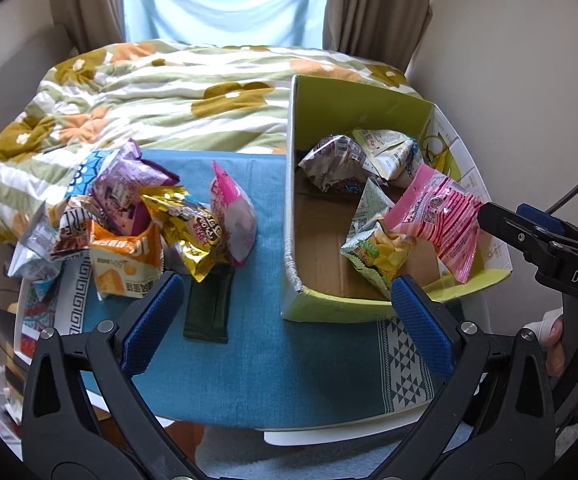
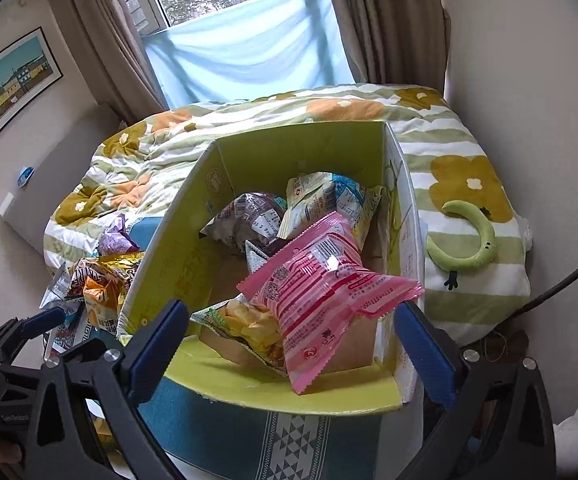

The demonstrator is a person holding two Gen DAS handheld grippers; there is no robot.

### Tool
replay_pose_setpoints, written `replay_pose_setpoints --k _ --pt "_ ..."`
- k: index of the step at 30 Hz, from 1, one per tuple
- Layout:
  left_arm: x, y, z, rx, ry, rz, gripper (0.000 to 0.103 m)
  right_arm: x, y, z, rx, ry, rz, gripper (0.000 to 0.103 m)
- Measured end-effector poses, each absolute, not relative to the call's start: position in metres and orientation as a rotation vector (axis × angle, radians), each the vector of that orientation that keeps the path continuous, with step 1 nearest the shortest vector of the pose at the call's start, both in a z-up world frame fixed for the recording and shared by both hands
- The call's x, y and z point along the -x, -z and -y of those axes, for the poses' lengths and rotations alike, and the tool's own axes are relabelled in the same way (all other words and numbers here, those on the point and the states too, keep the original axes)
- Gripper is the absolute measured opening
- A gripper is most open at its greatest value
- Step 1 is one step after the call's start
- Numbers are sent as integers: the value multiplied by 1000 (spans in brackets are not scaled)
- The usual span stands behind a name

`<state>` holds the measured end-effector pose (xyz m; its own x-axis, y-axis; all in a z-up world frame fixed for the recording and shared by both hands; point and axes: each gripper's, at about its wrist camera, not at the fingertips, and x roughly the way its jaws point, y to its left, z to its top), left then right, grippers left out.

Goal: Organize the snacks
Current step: 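Move both tools back over the remaining snack bags, then grasp the orange cake bag with the left tool while the right tool grasps a yellow bag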

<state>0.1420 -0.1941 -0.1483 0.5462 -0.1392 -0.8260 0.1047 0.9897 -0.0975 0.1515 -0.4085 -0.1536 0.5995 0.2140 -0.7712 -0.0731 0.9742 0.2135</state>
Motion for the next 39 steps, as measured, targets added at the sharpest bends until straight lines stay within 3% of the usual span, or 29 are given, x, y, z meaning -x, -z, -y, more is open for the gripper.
replay_pose_setpoints --k 10,19,34,39 --pt "-129 120 109 95 39 -917 102 -152 116 350 -120 -270 -842 102" --pt "-142 125 26 121 44 -961 102 -157 114 268 -104 -304 -821 102" --pt "-210 209 -10 127 259 -1163 102 -173 176 175 45 -151 -918 99" --pt "-229 245 -4 112 289 -1214 102 -176 193 159 245 -107 -891 98"
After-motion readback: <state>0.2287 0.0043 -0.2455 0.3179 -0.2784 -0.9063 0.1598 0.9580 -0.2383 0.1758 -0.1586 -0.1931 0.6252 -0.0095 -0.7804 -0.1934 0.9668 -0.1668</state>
